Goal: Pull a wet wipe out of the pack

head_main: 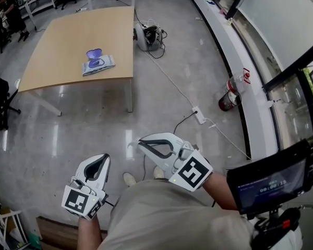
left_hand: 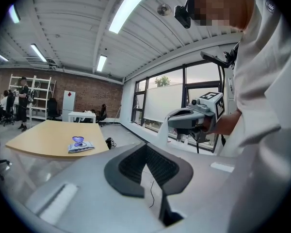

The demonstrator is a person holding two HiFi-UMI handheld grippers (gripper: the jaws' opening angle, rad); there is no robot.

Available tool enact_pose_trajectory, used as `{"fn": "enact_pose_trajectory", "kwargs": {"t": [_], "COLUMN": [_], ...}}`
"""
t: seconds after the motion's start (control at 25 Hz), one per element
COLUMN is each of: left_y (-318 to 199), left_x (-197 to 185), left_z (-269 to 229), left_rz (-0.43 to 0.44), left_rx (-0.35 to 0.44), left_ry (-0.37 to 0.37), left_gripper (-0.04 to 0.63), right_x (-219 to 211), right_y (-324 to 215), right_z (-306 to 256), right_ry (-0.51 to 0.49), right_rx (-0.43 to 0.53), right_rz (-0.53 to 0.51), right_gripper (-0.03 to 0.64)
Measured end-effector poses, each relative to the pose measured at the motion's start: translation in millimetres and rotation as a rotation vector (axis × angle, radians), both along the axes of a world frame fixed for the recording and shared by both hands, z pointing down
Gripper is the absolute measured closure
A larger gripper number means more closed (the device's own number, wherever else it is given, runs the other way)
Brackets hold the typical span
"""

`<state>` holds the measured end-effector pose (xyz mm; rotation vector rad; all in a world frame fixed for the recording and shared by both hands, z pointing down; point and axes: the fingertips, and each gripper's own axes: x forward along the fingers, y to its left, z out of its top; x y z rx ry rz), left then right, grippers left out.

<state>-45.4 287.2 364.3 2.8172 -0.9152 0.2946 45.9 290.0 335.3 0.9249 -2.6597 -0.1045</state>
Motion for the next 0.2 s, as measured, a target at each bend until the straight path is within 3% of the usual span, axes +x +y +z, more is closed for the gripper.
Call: {"fn": "enact_pose_trajectory", "kwargs": {"t": [0.2], "left_y": [1.3], "left_x": [-41.5], "left_z": [6.2], "left_rz": [-0.008], "left_rx": [0.010], "left_ry": [0.010], "left_gripper": [0.589], "right_x": [-40.0], "right_y": [2.2], "right_z": [1.7], "right_ry": [0.023], "right_rx": [0.017], "right_rz": [-0.003], "right_gripper": [0.614]}}
